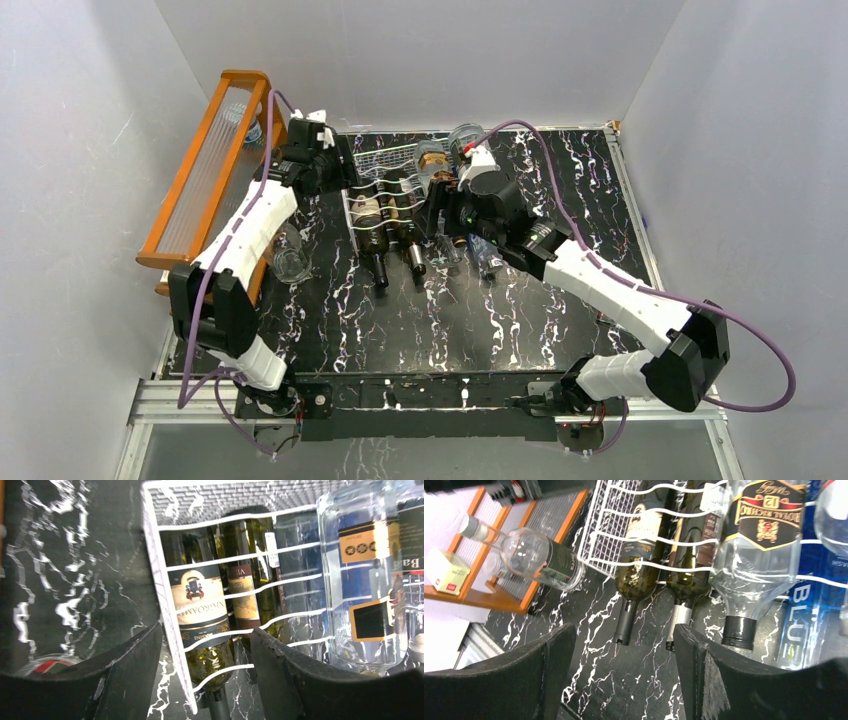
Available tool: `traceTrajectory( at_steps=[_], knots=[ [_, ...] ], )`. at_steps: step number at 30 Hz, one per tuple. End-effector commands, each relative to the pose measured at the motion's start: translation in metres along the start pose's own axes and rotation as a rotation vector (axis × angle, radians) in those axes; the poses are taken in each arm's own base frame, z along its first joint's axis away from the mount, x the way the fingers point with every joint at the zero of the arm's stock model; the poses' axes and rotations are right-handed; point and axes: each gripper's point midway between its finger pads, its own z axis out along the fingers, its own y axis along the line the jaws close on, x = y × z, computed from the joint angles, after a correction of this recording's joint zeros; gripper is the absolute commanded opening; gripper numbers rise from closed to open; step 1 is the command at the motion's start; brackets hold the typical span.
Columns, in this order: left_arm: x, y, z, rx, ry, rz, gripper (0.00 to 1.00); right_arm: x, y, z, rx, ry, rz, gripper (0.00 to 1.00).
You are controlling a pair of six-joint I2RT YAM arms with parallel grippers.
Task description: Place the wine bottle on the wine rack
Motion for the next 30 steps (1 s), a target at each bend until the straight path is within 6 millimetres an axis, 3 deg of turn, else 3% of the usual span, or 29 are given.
traceTrajectory(
  at_steps=[1,5,10,15,20,25,30],
  knots=[
    [-0.056,0.006,-0.066,-0.076,-0.205,0.072,0.64,-0.02,0.034,-0.003,-0.134,-0.031,-0.037,0.82],
    [-0.091,0.012,-0.113,-0.153,-0.313,0.09,0.65,-0.016,0.055,0.0,-0.188,-0.038,-0.067,0.86],
    [-0.13,0.014,-0.178,-0.215,-0.44,0.092,0.66,-0.003,0.098,0.016,-0.256,-0.029,-0.121,0.88],
    [-0.149,0.003,-0.226,-0.177,-0.515,0.087,0.66,0.007,0.147,0.04,-0.321,-0.038,-0.209,0.89],
    [-0.148,-0.009,-0.246,-0.123,-0.529,0.106,0.67,0.001,0.19,0.068,-0.37,-0.083,-0.255,0.89],
    [-0.146,-0.013,-0.255,-0.13,-0.543,0.122,0.68,0.008,0.216,0.108,-0.38,-0.102,-0.278,0.9],
    [-0.147,-0.008,-0.264,-0.175,-0.567,0.124,0.69,0.01,0.244,0.132,-0.43,-0.114,-0.317,0.9]
  ],
)
